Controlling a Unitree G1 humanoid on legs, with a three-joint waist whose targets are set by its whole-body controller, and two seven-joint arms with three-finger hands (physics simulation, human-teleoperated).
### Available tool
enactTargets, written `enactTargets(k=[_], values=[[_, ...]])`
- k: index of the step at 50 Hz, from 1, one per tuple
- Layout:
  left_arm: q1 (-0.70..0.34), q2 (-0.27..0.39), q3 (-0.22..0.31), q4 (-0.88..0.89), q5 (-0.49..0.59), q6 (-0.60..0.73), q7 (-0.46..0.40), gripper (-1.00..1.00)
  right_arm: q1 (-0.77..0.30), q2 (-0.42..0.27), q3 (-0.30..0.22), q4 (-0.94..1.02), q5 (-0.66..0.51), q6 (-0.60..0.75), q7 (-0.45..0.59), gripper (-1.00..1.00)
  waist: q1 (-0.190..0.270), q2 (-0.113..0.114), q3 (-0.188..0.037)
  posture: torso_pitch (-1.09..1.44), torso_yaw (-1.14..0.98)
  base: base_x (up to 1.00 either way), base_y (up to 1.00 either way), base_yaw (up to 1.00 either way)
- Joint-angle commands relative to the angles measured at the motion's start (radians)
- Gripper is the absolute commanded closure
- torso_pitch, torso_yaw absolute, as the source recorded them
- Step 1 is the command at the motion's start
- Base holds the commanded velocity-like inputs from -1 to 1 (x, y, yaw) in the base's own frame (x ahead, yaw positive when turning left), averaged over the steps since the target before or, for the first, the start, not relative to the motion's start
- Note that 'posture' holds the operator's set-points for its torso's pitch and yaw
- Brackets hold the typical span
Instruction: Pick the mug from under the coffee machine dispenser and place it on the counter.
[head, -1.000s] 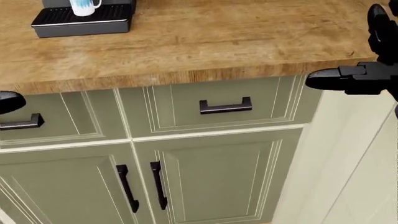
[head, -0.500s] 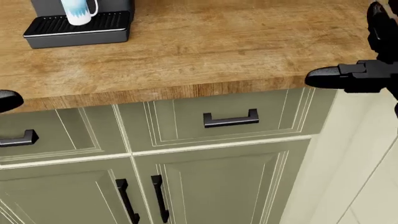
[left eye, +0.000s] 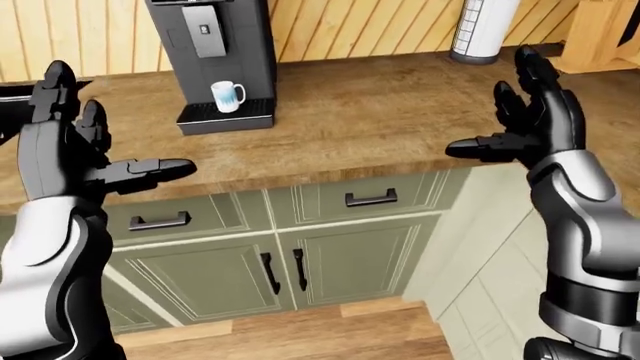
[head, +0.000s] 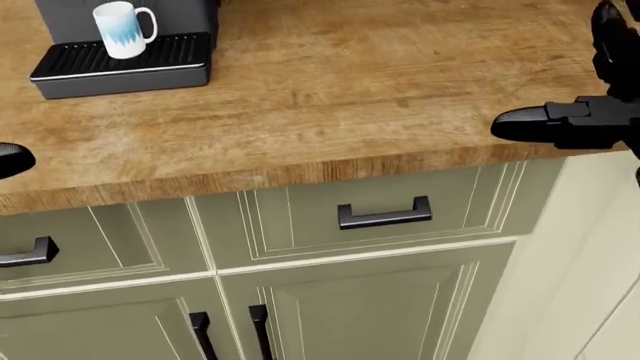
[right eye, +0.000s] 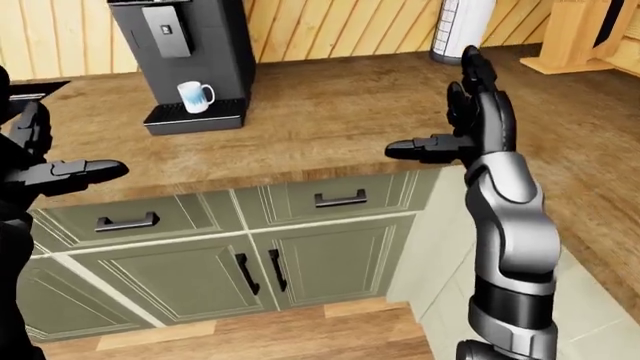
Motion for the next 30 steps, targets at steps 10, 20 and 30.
enactTargets(k=[10, 20, 30], values=[[-0.03, 0.014, -0.003, -0.038, -0.002, -0.03, -0.003, -1.0, -0.031, -0.024, -0.031, -0.033, -0.004, -0.035, -0.005, -1.0, -0.001, -0.14, -0.02, 0.0, 0.0, 0.1, 0.06, 0.0], [-0.033, 0.016, -0.001, -0.036, -0.003, -0.029, -0.003, -1.0, -0.035, -0.027, -0.032, -0.028, -0.004, -0.037, -0.004, -1.0, -0.015, -0.046, -0.009, 0.0, 0.0, 0.1, 0.06, 0.0], [-0.034, 0.017, 0.001, -0.042, -0.008, -0.022, 0.0, -1.0, -0.039, -0.029, -0.032, -0.037, -0.001, -0.025, -0.006, -1.0, -0.007, -0.034, -0.021, 0.0, 0.0, 0.1, 0.06, 0.0]])
